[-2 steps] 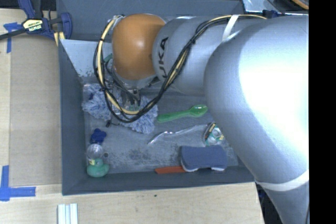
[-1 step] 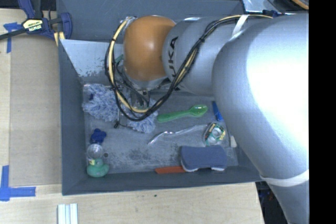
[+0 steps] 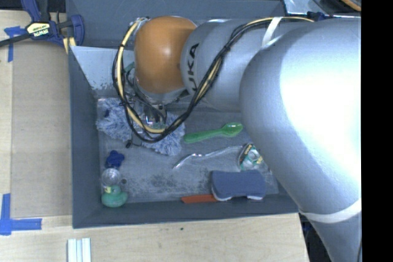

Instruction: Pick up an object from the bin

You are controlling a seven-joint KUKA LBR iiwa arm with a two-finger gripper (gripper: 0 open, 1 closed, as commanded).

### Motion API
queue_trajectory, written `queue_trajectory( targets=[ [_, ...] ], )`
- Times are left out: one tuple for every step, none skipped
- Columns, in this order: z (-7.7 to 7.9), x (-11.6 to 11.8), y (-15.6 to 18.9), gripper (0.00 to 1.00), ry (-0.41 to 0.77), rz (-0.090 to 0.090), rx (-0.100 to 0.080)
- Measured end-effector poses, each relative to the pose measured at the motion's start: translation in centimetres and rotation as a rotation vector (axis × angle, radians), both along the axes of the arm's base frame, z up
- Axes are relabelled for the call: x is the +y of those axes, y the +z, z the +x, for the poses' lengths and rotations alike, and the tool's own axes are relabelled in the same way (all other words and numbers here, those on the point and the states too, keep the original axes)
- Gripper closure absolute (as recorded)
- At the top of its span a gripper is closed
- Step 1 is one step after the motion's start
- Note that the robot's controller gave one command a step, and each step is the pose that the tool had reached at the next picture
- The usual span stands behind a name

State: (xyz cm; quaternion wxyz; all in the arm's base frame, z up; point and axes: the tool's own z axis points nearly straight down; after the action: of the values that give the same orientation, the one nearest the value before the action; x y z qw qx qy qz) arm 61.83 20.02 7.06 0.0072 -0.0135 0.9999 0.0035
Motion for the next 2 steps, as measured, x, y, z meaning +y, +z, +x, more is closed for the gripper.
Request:
queue_trajectory(
  targets=[
    [0.11, -1.86, -0.17, 1.00, -0.027, -0.002, -0.002],
    [0.10, -1.86, -0.17, 1.00, -0.027, -0.002, -0.002]
  ],
)
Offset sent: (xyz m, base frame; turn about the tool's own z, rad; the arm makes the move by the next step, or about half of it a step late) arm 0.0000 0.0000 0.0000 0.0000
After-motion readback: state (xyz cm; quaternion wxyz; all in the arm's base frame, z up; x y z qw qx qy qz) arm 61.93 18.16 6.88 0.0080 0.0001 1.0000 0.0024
